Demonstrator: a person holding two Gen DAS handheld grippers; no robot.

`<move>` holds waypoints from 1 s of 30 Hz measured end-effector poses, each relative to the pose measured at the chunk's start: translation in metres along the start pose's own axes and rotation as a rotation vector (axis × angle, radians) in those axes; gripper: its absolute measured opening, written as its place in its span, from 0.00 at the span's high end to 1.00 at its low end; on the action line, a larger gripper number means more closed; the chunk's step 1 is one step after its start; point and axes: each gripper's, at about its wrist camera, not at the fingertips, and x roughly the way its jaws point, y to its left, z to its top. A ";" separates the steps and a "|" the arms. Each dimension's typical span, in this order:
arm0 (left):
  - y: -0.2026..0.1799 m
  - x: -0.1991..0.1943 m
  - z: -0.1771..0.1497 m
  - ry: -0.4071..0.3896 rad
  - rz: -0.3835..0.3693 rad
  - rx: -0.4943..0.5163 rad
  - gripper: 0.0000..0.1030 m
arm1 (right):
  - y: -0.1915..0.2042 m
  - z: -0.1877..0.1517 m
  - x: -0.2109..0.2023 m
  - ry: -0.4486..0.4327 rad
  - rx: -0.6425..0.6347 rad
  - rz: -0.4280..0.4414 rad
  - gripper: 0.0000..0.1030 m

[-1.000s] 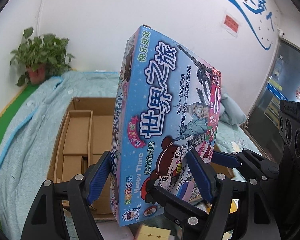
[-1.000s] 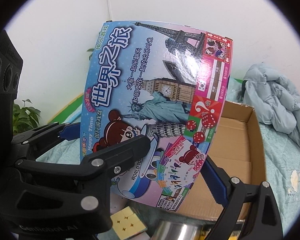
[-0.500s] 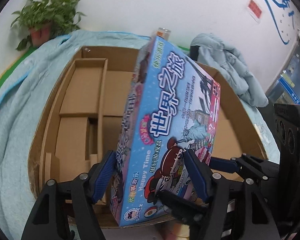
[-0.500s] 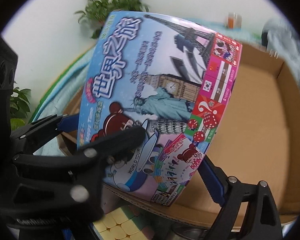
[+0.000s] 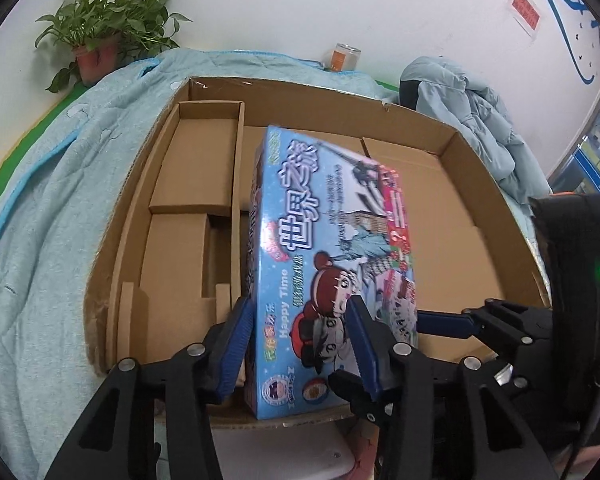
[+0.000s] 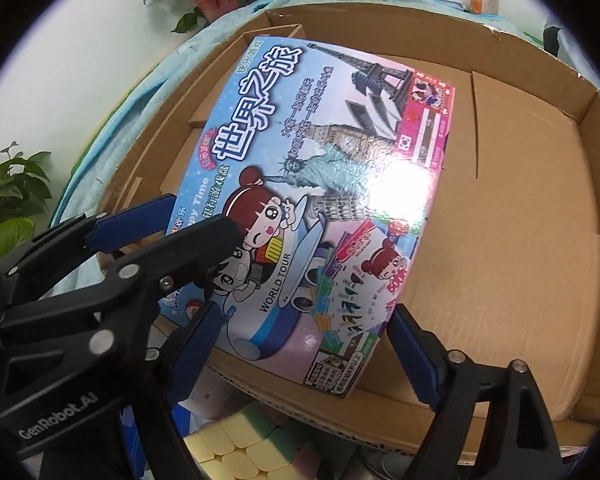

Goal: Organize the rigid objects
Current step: 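Lift the game box, lower it flat into the large box, release, then grasp the silver metal cylinder with both grippers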

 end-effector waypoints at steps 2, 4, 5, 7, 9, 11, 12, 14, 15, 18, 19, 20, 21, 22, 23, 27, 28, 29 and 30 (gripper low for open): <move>0.000 -0.008 -0.003 -0.011 -0.012 -0.001 0.56 | 0.001 -0.002 0.001 0.006 -0.001 0.024 0.17; -0.002 -0.022 -0.007 -0.049 0.032 0.015 0.54 | -0.005 -0.007 -0.005 -0.017 0.014 0.038 0.17; -0.005 -0.031 -0.009 -0.080 0.051 0.036 0.53 | -0.007 -0.009 -0.011 -0.034 0.013 0.045 0.17; -0.014 -0.052 -0.016 -0.156 0.093 0.089 0.40 | -0.006 -0.017 -0.024 -0.080 0.003 0.046 0.17; -0.024 -0.075 -0.025 -0.255 0.160 0.127 0.16 | -0.002 -0.027 -0.040 -0.134 -0.009 0.018 0.17; -0.033 -0.097 -0.033 -0.366 0.192 0.149 0.01 | 0.001 -0.039 -0.059 -0.199 -0.015 -0.014 0.17; -0.039 -0.107 -0.037 -0.409 0.189 0.158 0.01 | 0.003 -0.049 -0.070 -0.238 -0.015 -0.037 0.17; -0.046 -0.115 -0.042 -0.422 0.163 0.161 0.01 | 0.003 -0.061 -0.083 -0.279 -0.015 -0.064 0.17; -0.050 -0.118 -0.044 -0.418 0.143 0.154 0.01 | 0.003 -0.068 -0.092 -0.301 -0.014 -0.081 0.17; -0.056 -0.121 -0.048 -0.390 0.096 0.115 0.01 | 0.004 -0.087 -0.107 -0.354 0.003 -0.114 0.17; -0.058 -0.121 -0.050 -0.381 0.077 0.109 0.01 | 0.004 -0.093 -0.111 -0.371 0.010 -0.124 0.19; -0.062 -0.123 -0.053 -0.372 0.055 0.103 0.03 | 0.003 -0.096 -0.114 -0.384 0.017 -0.130 0.25; -0.064 -0.124 -0.055 -0.372 0.041 0.101 0.09 | 0.000 -0.099 -0.117 -0.401 0.022 -0.124 0.32; -0.068 -0.127 -0.059 -0.373 0.013 0.106 0.36 | -0.002 -0.104 -0.119 -0.403 0.029 -0.134 0.53; -0.070 -0.127 -0.063 -0.360 -0.018 0.115 0.72 | -0.002 -0.107 -0.121 -0.401 0.031 -0.150 0.69; -0.092 -0.134 -0.077 -0.356 -0.066 0.179 0.82 | -0.005 -0.123 -0.132 -0.441 0.063 -0.121 0.68; -0.097 -0.137 -0.080 -0.366 -0.050 0.197 0.51 | -0.005 -0.126 -0.134 -0.460 0.068 -0.123 0.46; -0.103 -0.139 -0.083 -0.368 -0.023 0.203 0.00 | -0.005 -0.133 -0.136 -0.486 0.070 -0.129 0.11; -0.106 -0.139 -0.085 -0.381 -0.010 0.196 0.04 | -0.006 -0.139 -0.139 -0.514 0.066 -0.114 0.03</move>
